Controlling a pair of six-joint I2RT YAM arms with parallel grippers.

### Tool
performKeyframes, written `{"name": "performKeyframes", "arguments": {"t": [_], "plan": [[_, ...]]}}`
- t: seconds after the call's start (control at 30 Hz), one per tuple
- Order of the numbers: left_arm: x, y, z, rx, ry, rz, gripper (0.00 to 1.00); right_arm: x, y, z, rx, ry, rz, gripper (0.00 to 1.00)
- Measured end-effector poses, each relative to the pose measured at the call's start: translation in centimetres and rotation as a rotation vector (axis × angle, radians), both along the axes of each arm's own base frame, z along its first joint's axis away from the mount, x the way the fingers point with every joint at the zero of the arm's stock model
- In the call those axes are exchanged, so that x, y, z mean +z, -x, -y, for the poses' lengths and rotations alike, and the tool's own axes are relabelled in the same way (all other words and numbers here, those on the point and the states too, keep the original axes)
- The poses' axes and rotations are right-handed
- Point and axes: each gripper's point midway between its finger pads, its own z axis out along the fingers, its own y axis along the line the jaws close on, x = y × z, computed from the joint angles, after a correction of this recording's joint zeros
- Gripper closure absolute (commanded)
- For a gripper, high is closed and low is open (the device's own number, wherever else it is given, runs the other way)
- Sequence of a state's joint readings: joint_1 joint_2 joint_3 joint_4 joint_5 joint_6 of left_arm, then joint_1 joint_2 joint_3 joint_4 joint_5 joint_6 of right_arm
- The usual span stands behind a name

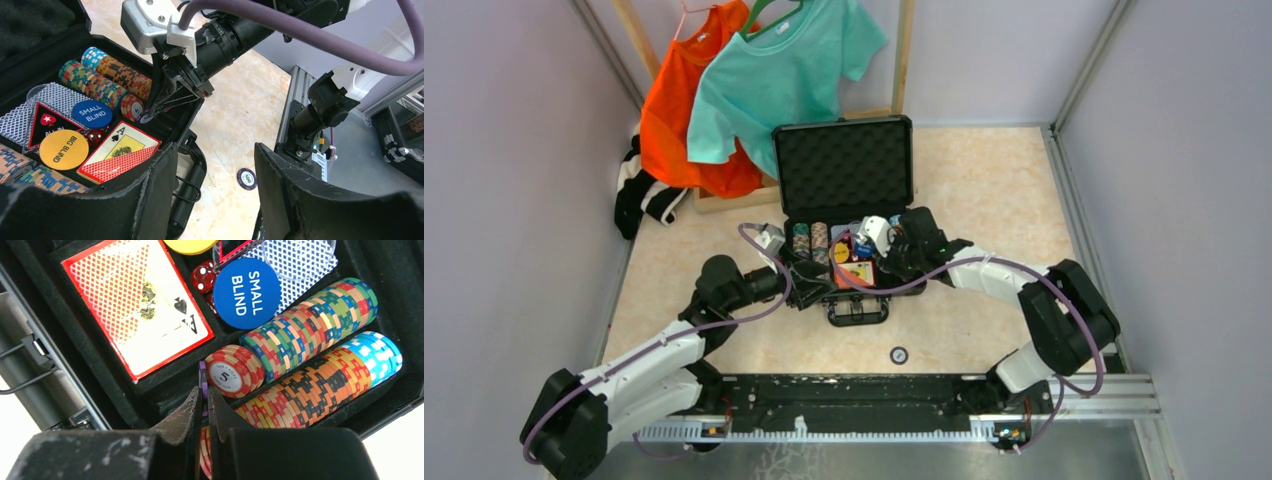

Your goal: Pack up texas hold em set

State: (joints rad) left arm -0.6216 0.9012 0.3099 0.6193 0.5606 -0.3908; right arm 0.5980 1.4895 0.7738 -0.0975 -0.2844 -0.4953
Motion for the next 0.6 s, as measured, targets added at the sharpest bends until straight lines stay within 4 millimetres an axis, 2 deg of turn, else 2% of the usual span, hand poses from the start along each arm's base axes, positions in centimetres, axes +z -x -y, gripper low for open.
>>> {"name": "performKeyframes", "arguments": {"t": [0.1,0.4,0.6], "plan": [[0.0,0.0,0.0,0.000,0.000,0.000,0.37,-0.1,-0.5,0.0,-0.007,0.002,0.016,0.73],[-0.3,0.0,0.0,0.000,-0.009,-0.009,0.37,0.7,-2.5,-0.1,-0.055,-0.005,0.097,0.70],[-0.3,0.0,0.0,0.000,-0.009,-0.010,0.37,2.4,-3.5,0.4,-0.097,-0.016,0.172,0.70]]}}
